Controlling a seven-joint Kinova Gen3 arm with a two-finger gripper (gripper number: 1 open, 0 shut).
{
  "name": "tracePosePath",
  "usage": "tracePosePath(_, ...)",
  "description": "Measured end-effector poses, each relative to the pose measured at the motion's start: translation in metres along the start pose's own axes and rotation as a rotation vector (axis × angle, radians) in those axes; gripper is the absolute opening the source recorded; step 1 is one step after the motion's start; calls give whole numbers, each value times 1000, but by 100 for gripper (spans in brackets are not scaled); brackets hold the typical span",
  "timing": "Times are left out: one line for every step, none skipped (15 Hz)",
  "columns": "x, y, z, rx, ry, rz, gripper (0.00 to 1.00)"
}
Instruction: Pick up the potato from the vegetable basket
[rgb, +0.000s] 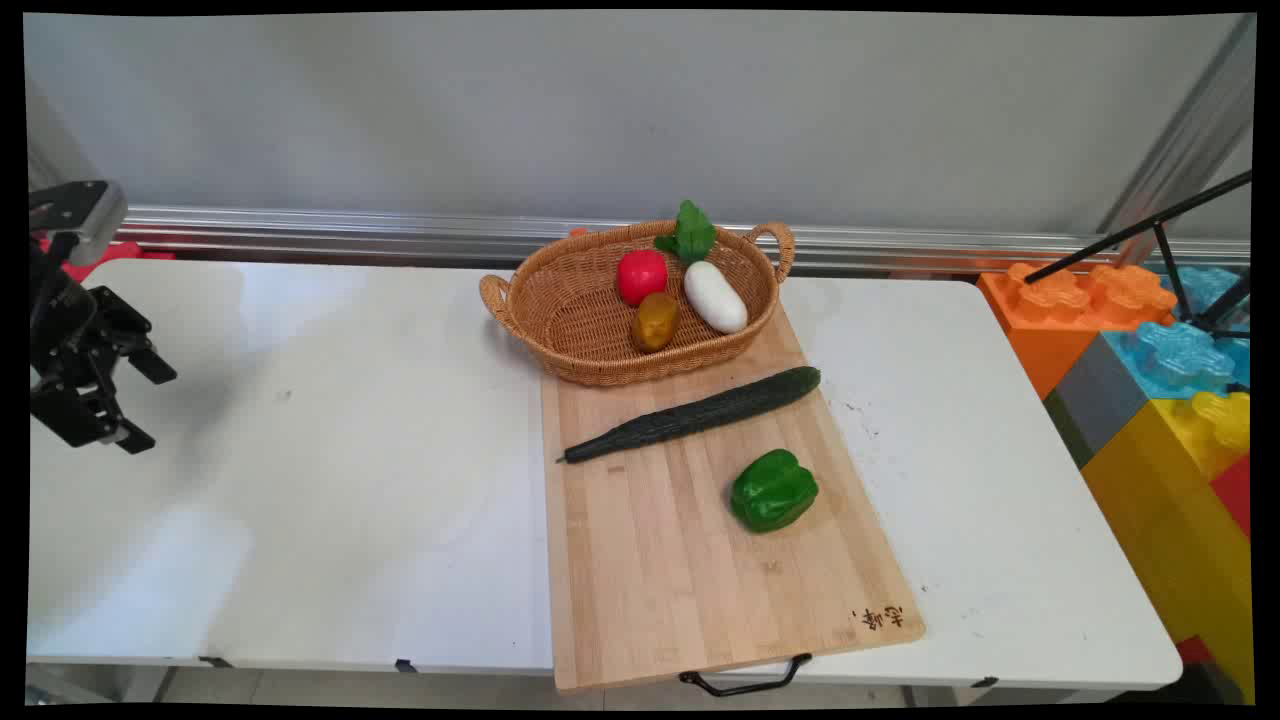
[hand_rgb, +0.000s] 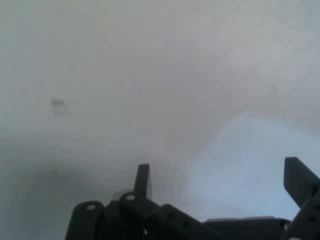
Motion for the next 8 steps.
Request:
tracePosePath(0,-2,1,4,17,3,100)
tracePosePath(2,-4,2,10,37,8,100)
tracePosePath(4,-5,2,15,49,11,100)
tracePosePath(8,-7,2,24,69,17,100)
tracePosePath(15,-9,2,33,93,24,100)
tracePosePath(21,-10,1,41,114,27,100)
tracePosePath(28,-11,2,48,138,30,100)
tracePosePath(36,-12,2,55,162,33,100)
